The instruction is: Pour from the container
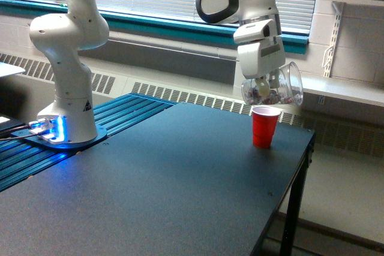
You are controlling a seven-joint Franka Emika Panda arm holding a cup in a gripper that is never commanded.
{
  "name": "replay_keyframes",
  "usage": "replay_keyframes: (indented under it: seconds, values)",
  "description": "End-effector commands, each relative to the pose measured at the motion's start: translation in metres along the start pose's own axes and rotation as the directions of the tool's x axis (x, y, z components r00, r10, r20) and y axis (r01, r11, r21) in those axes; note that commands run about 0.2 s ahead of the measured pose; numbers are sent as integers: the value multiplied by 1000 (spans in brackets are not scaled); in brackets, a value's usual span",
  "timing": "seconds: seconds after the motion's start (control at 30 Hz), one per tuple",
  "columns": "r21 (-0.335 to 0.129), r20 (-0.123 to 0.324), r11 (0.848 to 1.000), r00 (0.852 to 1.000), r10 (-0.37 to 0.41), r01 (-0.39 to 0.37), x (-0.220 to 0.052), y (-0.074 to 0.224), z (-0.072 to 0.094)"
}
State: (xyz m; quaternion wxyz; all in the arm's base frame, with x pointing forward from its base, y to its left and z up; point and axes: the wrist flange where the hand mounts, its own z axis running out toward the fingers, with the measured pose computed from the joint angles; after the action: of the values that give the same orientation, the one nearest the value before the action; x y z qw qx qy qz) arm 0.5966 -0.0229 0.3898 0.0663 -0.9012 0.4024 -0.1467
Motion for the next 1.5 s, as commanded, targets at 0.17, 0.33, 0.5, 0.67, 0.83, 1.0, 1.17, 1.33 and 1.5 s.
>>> replay_keyframes:
  seconds: [0.17, 0.33, 0.5, 0.67, 0.83, 1.0, 1.17, 1.33, 1.5]
  values:
    - [81, 93, 991, 989, -117, 109, -98, -61, -4]
    - [115, 125, 983, 980, -155, 141, -135, -74, -5]
    - [138, 150, 979, 974, -171, 150, -171, -83, -4]
    - [150, 185, 977, 966, -179, 152, -205, -88, -4]
    - [159, 222, 978, 960, -171, 137, -237, -92, -5]
    - [163, 259, 980, 953, -157, 117, -265, -96, -7]
    - [168, 288, 980, 946, -148, 103, -286, -101, -10]
    - [183, 313, 980, 941, -129, 74, -304, -111, -16]
    - [185, 344, 982, 933, -108, 46, -318, -118, -20]
